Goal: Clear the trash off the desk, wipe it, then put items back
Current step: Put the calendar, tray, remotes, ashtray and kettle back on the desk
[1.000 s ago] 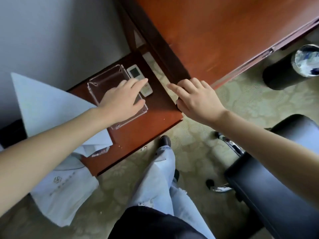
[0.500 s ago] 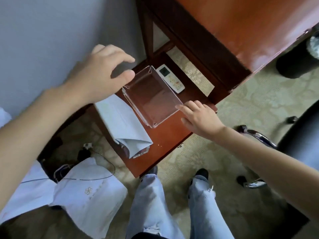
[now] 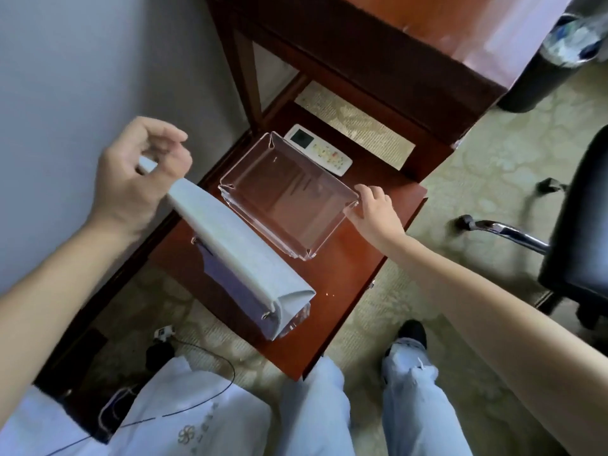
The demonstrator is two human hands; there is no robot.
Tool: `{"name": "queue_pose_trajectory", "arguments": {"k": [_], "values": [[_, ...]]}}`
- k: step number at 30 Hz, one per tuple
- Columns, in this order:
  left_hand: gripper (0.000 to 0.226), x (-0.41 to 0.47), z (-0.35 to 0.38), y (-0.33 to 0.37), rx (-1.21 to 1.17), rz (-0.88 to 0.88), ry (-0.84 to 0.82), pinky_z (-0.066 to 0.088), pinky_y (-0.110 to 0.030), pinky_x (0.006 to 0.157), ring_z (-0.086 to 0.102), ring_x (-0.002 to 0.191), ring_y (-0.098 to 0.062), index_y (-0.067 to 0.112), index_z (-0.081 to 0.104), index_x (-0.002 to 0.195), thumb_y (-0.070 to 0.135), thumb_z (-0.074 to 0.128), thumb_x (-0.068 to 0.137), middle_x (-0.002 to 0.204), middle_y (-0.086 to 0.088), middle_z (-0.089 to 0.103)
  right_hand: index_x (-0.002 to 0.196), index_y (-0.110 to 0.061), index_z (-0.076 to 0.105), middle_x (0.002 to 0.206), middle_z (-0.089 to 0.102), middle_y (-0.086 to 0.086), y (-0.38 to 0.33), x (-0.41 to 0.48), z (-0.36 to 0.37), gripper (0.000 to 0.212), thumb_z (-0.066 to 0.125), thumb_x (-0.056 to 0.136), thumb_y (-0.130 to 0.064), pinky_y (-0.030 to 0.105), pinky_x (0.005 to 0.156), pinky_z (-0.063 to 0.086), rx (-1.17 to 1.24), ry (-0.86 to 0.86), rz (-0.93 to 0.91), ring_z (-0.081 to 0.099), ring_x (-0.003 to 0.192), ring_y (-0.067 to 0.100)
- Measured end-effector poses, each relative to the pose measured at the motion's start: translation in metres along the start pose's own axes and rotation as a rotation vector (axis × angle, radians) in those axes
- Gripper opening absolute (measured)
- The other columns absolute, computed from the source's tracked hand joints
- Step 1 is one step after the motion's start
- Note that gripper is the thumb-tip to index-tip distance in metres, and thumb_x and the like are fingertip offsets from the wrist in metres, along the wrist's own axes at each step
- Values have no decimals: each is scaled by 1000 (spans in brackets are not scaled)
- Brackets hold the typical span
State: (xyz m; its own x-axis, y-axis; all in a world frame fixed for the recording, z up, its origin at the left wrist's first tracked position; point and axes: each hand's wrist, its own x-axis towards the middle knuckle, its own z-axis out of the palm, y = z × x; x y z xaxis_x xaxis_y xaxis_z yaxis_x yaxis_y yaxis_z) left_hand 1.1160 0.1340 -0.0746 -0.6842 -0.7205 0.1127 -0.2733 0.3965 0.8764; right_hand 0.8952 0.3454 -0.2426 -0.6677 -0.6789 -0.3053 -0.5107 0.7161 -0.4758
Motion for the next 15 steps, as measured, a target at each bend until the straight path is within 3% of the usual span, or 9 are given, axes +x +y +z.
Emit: {"name": "queue_pose_trajectory", "arguments": {"k": [2, 5, 8, 10, 13, 15], "values": [[18, 6, 7, 1, -1, 15, -39, 44, -23, 76, 56, 75, -11, 32, 57, 87, 40, 58, 72, 77, 14, 63, 144, -14, 26, 142, 33, 14, 3, 14, 13, 61, 52, 92, -34, 39, 95, 38, 125, -56, 117, 37, 125, 34], [20, 14, 20, 8, -14, 29, -97, 44, -34, 79, 55, 77, -17, 31, 58, 85, 43, 61, 69, 79, 11, 61, 144, -10, 24, 132, 44, 15, 4, 27, 31, 67, 56, 89, -29, 28, 83, 40, 334, -96, 245, 50, 113, 30], [28, 13, 31, 14, 11, 66, -140, 42, -16, 77, 53, 77, -1, 30, 55, 89, 48, 62, 68, 84, 12, 59, 131, -11, 39, 110, 55, 12, 1, 36, 44, 47, 54, 87, -12, 37, 77, 53, 513, -40, 332, 63, 83, 29], [36, 9, 34, 15, 50, 77, -120, 40, -10, 76, 51, 82, 0, 32, 49, 95, 52, 62, 68, 96, 11, 53, 123, -13, 45, 104, 53, 7, -3, 38, 42, 35, 48, 88, -5, 40, 75, 57, 624, -25, 438, 63, 59, 21], [57, 4, 35, 12, 82, -73, 24, 40, -8, 77, 46, 83, -3, 27, 39, 96, 65, 60, 59, 97, 9, 41, 121, -17, 47, 110, 51, 7, -5, 35, 32, 38, 40, 89, 2, 40, 74, 58, 639, -13, 491, 64, 53, 19], [70, 2, 32, 11, 108, -265, 77, 48, -25, 89, 49, 85, -10, 21, 38, 95, 74, 56, 52, 95, 4, 43, 125, -17, 47, 119, 51, 6, -5, 28, 22, 45, 36, 88, 5, 34, 68, 58, 631, 10, 502, 65, 54, 20]]}}
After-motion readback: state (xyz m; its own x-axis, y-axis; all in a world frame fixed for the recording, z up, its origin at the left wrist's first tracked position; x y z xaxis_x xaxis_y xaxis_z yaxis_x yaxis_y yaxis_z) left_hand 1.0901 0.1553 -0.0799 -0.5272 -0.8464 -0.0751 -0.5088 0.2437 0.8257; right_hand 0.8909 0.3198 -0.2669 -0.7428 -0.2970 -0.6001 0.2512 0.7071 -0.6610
